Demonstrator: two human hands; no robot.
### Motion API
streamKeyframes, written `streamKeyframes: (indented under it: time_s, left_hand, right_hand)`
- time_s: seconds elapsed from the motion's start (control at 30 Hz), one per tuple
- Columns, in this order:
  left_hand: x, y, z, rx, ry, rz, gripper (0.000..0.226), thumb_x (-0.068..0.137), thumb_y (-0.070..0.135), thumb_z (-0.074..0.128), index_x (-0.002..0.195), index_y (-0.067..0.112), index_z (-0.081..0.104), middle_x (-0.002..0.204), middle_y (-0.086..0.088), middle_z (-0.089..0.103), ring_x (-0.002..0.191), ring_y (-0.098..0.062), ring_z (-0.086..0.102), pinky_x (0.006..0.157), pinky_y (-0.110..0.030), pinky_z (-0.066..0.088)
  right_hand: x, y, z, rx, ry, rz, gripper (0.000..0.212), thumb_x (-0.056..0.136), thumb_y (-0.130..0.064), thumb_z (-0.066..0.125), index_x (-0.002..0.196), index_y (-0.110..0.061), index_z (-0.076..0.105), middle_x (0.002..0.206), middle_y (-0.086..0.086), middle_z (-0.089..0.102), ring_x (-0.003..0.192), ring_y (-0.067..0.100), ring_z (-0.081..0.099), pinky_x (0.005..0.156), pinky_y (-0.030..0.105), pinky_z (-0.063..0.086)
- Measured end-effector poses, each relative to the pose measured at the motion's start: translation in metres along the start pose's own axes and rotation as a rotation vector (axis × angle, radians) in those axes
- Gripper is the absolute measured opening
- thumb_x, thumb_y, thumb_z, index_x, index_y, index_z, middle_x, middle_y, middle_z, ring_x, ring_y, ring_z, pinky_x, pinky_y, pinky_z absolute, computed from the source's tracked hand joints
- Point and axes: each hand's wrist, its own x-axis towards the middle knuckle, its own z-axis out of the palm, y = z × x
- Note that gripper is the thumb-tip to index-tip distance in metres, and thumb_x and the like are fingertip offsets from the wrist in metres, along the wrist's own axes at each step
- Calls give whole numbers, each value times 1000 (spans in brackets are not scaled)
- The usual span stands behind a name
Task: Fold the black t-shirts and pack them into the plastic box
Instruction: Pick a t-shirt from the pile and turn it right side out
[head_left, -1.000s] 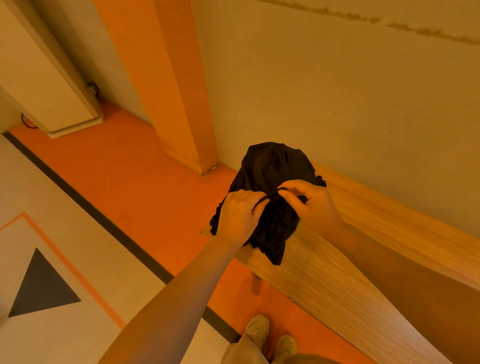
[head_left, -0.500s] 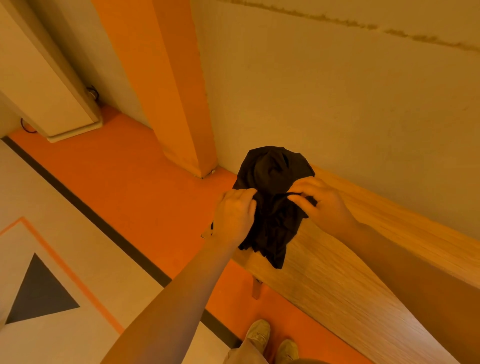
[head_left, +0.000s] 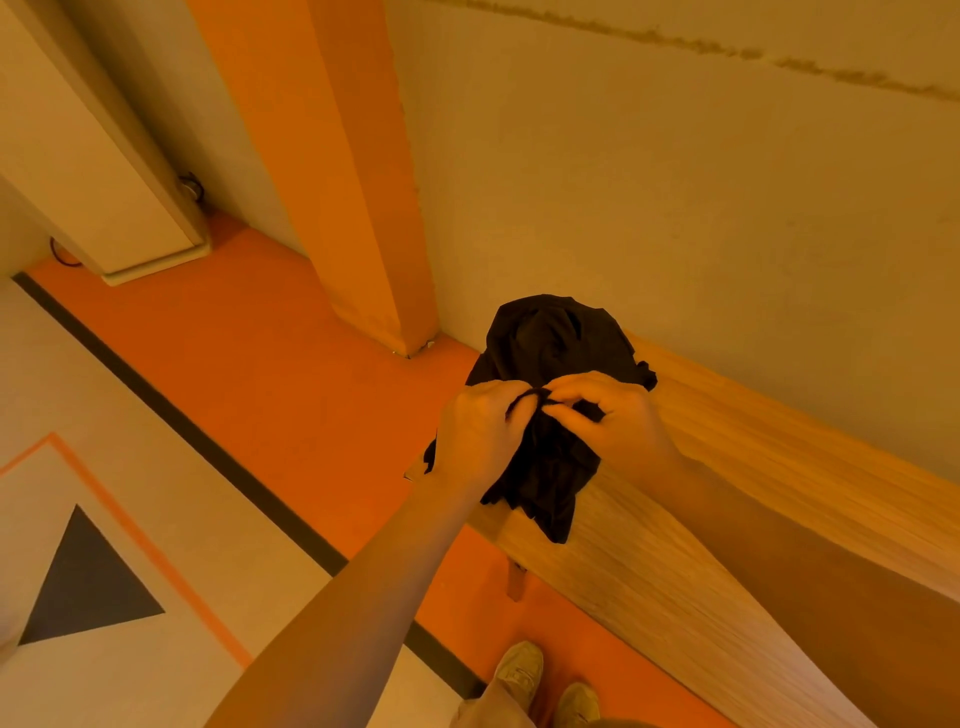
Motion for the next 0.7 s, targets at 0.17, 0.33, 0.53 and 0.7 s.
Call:
streamKeyframes:
  time_s: [0.17, 0.33, 0.53, 0.7]
  left_hand:
    - [-8, -8, 8, 31, -25, -83, 12, 88, 17, 65, 99, 12, 69, 89, 0, 67, 79, -16, 60, 65, -29, 49]
    - [-17, -18, 17, 68, -62, -193, 19, 86, 16, 61, 101, 10, 70, 92, -5, 69, 82, -25, 64, 71, -43, 54]
    - [-24, -31, -9, 200, 54, -10, 12, 83, 14, 67, 93, 10, 73, 85, -2, 72, 78, -21, 68, 76, -35, 50]
    - [-16, -23, -9, 190, -8, 55, 29, 91, 23, 48, 99, 10, 71, 94, -3, 72, 89, -22, 67, 77, -37, 52]
  right_hand:
    - [3, -1, -1, 9, 85, -14, 16, 83, -2, 71, 98, -6, 71, 98, 2, 68, 93, 8, 65, 86, 13, 50]
    - [6, 1, -13, -19, 96, -46, 11, 83, -3, 70, 95, -5, 71, 98, -2, 66, 98, 5, 61, 90, 9, 44]
    - [-6, 33, -33, -149, 72, 49, 9, 85, -8, 69, 94, -11, 70, 89, -4, 64, 84, 1, 55, 77, 20, 49]
    - [-8, 31, -25, -302, -43, -86, 14, 89, -18, 63, 97, -12, 72, 110, 1, 65, 109, 13, 55, 91, 22, 43]
